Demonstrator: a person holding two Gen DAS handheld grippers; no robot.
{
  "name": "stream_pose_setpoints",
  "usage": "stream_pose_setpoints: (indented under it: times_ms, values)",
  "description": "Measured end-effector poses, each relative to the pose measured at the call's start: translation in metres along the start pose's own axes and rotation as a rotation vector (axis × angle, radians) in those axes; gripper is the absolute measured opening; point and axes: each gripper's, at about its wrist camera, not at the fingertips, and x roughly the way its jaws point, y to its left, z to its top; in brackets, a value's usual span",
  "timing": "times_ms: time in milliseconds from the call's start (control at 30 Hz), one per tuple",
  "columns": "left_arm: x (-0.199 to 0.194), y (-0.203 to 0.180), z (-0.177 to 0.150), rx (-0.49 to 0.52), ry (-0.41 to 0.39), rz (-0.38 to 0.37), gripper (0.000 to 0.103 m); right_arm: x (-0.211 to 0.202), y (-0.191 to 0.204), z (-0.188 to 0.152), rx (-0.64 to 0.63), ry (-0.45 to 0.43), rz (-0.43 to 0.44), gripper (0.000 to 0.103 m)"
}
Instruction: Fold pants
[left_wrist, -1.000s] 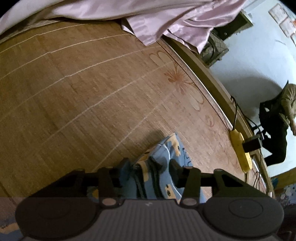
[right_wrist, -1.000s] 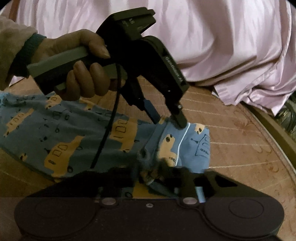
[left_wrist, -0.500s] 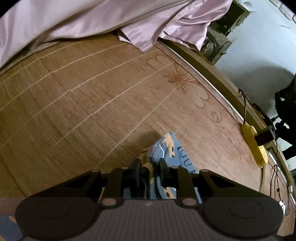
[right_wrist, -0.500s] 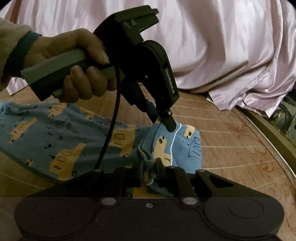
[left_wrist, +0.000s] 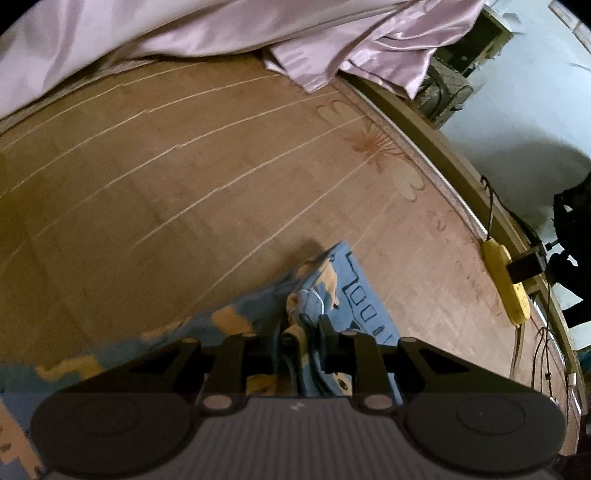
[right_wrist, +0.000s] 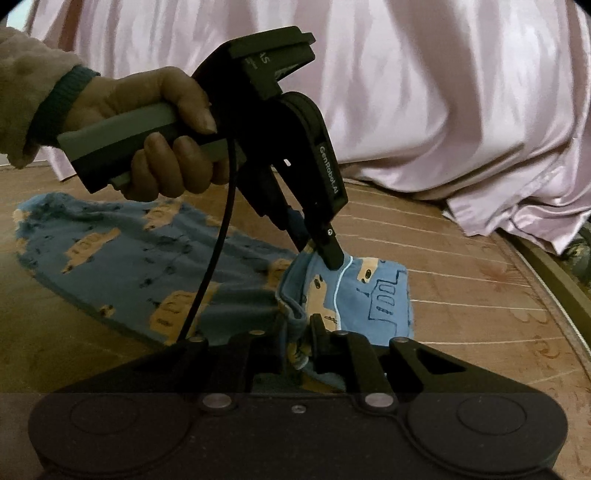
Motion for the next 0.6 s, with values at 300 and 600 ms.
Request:
stream_pose_setpoints:
  times_ms: [300,600]
  values:
    - [-0.004,0.015,-0.022,0.013,0.001,0.035,0.022,0.006,0.016,0.000,-0.025,0.033,0.041,0.013]
    - [-0.003,0.020,-0.023,-0.014,0.004,0.024,0.022,0.013,0.018,-0.005,-0.028,0.055,0.046,0.023]
